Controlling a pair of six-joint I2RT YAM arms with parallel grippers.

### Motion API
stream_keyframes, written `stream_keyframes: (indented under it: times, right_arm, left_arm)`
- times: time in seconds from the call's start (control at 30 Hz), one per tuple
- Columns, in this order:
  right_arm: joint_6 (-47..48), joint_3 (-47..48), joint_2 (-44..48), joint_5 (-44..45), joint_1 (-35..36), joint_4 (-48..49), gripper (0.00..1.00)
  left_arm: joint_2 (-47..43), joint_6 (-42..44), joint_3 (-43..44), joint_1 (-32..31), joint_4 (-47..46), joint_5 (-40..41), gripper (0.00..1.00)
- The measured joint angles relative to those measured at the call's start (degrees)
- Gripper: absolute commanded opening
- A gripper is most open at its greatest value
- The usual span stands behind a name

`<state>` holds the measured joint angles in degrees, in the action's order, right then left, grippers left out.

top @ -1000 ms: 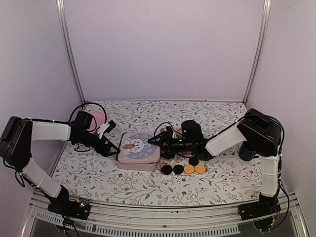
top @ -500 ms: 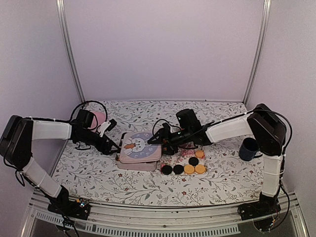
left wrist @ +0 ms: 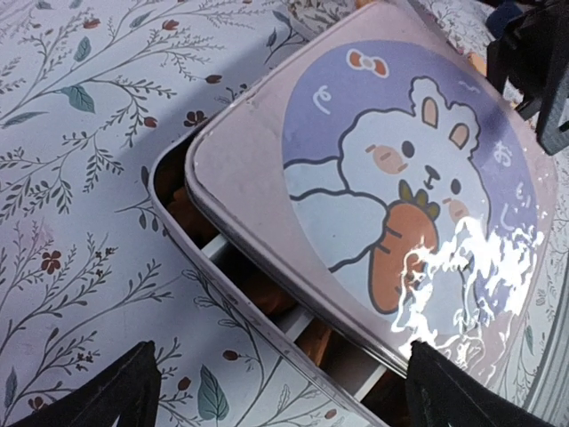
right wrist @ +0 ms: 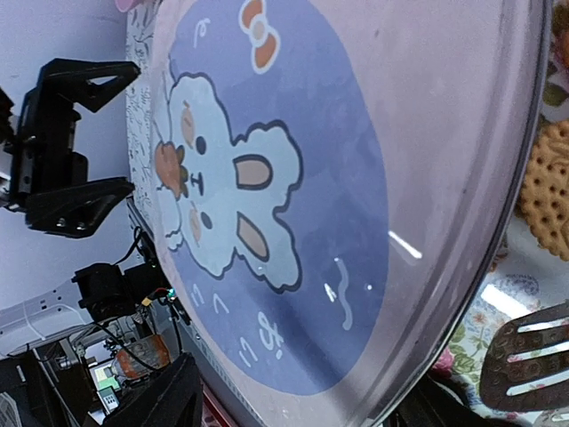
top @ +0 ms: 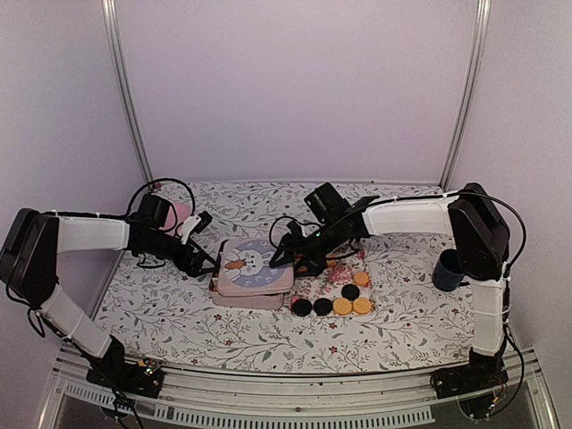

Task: Pack the cookies
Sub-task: Put down the box lid in the packing box.

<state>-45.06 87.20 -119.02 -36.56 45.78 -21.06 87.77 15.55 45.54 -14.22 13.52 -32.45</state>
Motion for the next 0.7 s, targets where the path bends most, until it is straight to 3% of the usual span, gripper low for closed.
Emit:
stream_keyframes:
  times: [0.23,0.7]
  right_arm:
    - [2.0,1.1,-1.8,1.7,0.0,-5.5,0.69]
    - [2.3,4.9,-2.2,3.1,1.5,-7.4,0.70]
  left_arm:
    - [0.0,0.0,0.0,0.0,-0.2,-1.9,0.98]
    - [0.6,-0.7,0.0,0.1,-0.8,-2.4,0.95]
